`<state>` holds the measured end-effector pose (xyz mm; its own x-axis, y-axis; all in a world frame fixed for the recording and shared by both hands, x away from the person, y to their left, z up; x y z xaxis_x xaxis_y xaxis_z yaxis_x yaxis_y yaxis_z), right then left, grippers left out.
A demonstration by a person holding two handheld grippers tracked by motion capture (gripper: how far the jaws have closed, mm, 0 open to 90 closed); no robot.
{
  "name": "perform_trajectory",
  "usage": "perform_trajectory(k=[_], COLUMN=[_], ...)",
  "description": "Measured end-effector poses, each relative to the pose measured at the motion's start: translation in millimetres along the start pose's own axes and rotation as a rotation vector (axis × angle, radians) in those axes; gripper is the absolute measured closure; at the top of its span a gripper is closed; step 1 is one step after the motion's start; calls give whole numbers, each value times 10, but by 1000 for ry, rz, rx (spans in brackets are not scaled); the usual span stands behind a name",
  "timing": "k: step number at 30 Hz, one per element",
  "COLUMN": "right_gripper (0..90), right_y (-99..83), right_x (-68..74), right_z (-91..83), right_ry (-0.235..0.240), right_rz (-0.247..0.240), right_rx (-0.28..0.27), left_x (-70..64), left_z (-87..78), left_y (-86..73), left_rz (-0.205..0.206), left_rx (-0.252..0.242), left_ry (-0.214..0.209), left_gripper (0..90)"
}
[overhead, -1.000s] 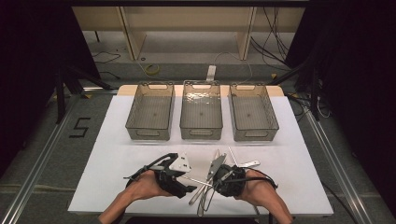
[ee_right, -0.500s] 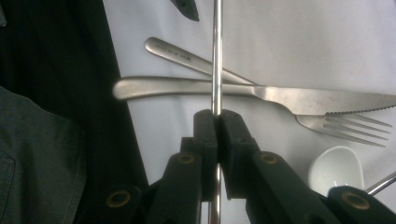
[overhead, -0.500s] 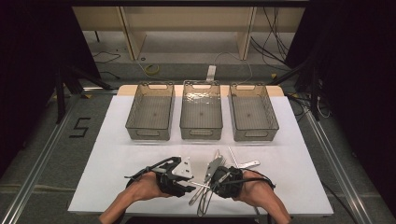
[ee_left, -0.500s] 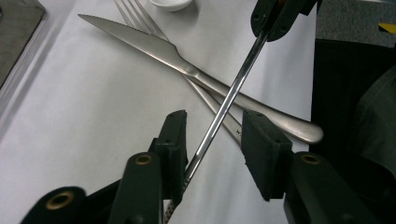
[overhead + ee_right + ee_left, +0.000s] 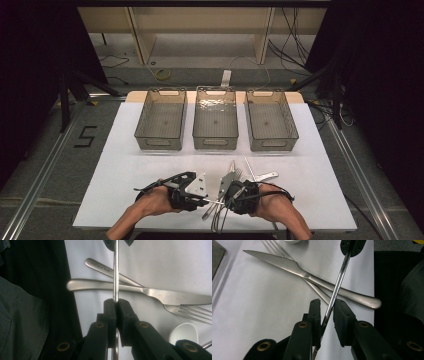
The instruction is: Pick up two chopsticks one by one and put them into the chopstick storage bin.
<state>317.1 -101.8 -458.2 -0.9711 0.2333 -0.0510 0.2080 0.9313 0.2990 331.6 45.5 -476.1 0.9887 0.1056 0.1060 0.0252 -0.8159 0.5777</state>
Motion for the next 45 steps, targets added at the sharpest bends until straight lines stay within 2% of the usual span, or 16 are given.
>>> perform_trajectory(k=[6,11,14,15,16,17,21,22,23,24,25,26,27,29,37,45], right_gripper=[860,825,791,719,719,655,523,523,493,493,467,438,412,382,327,293], right_y=[-5,-27,-43,-44,-44,-50,-65,-65,-98,-98,-115,-133,-171,-215,-368,-584], right_x=[2,-25,-63,-91,-91,-151,-210,-210,-262,-262,-289,-332,-396,-456,-584,-594], right_z=[-2,9,-4,-21,-21,-63,-185,-185,-229,-229,-250,-265,-301,-331,-399,-357], right_ry=[1,7,24,12,12,6,3,3,-15,-15,-13,-27,-52,-84,-177,-231], right_rz=[-26,-30,18,51,51,74,146,146,194,194,225,233,284,328,446,559], right_rx=[-7,-13,-29,-49,-49,-77,-175,-175,-210,-210,-231,-260,-306,-345,-475,-538], left_x=[-30,-85,-103,-77,-77,-37,19,35,55,78,100,126,148,195,395,590], left_z=[-10,-3,-18,-28,-28,-34,-50,-58,-68,-78,-90,-102,-112,-139,-302,-474], left_y=[4,6,15,-7,-7,-37,-65,-70,-75,-82,-89,-101,-111,-135,-238,-364], left_rz=[31,43,55,49,49,29,-4,-16,-28,-40,-57,-69,-88,-113,-234,-359], left_rx=[5,4,0,10,10,14,21,19,18,16,16,17,14,14,-23,-75], left_ry=[-9,-66,-58,-41,-41,-16,8,16,27,40,53,65,75,96,184,257], left_gripper=[796,841,858,860,860,860,860,860,860,860,860,860,860,860,860,860])
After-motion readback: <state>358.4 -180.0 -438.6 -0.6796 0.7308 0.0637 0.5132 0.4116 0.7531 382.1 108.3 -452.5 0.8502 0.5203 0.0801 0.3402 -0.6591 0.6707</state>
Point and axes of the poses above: each handheld gripper's, and its own axes: z roughly forward along the jaws, y roughly out of its top, x roughly to its left, the point moved 5 cm from there along z, roughly forward along the jaws, and after that the axes turned 2 degrees about z, right-handed, at the moved point
